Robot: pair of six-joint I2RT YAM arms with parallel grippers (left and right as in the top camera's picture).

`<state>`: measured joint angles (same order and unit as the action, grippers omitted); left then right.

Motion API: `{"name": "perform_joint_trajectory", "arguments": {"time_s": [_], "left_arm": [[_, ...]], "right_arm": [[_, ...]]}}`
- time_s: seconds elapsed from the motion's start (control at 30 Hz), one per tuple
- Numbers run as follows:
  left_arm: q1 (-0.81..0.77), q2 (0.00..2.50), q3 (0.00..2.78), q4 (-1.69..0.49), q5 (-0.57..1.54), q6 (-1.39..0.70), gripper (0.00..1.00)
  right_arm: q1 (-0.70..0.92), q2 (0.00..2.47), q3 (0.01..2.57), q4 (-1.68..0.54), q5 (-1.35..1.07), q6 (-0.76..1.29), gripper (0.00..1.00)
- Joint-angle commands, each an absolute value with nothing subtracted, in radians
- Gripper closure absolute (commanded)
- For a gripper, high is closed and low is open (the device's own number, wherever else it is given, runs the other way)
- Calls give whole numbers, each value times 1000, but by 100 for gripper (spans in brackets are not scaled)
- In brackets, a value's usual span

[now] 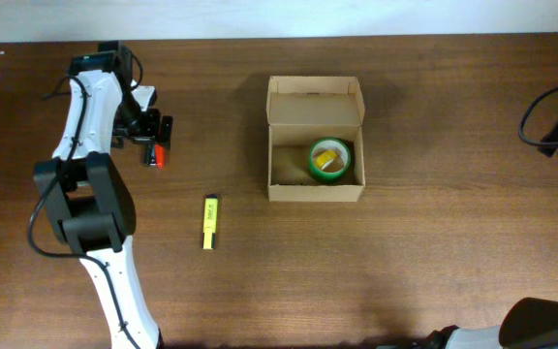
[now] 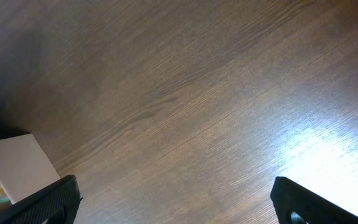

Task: Pack container
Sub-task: 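Lower the left gripper onto the red stapler and grasp it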

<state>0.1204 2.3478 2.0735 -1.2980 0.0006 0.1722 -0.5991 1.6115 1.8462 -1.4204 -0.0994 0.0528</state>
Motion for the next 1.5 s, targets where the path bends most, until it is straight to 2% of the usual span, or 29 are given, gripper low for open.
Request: {"name": "perform_joint_trajectory", "arguments": {"time_s": [0.0, 0.5, 0.63, 0.7, 1.0, 1.13, 1.3, 1.47], "left_arm": [[130, 2381, 2088, -1295, 12, 200, 0], [119, 2454, 2088, -1269, 16, 199, 0], [119, 2460, 2088, -1260, 17, 199, 6], [119, 2469, 2088, -1261, 17, 199, 16], [109, 2504, 2088, -1258, 49, 200, 18], [102, 2504, 2088, -1252, 49, 200, 36], [100, 2504, 2088, -1250, 49, 200, 68], [100, 2504, 2088, -1252, 49, 200, 91]], "right_arm": [[-603, 1619, 1842, -1417, -112, 61, 1], [-603, 1619, 1842, -1418, -112, 61, 1], [-603, 1619, 1842, -1417, -113, 61, 1], [-603, 1619, 1842, -1417, -113, 61, 1], [-603, 1619, 1842, -1417, -113, 61, 1], [-603, 1619, 1842, -1417, -113, 61, 1], [-603, 1619, 1842, -1418, -113, 61, 1], [-603, 1619, 1842, -1418, -125, 61, 1]]}}
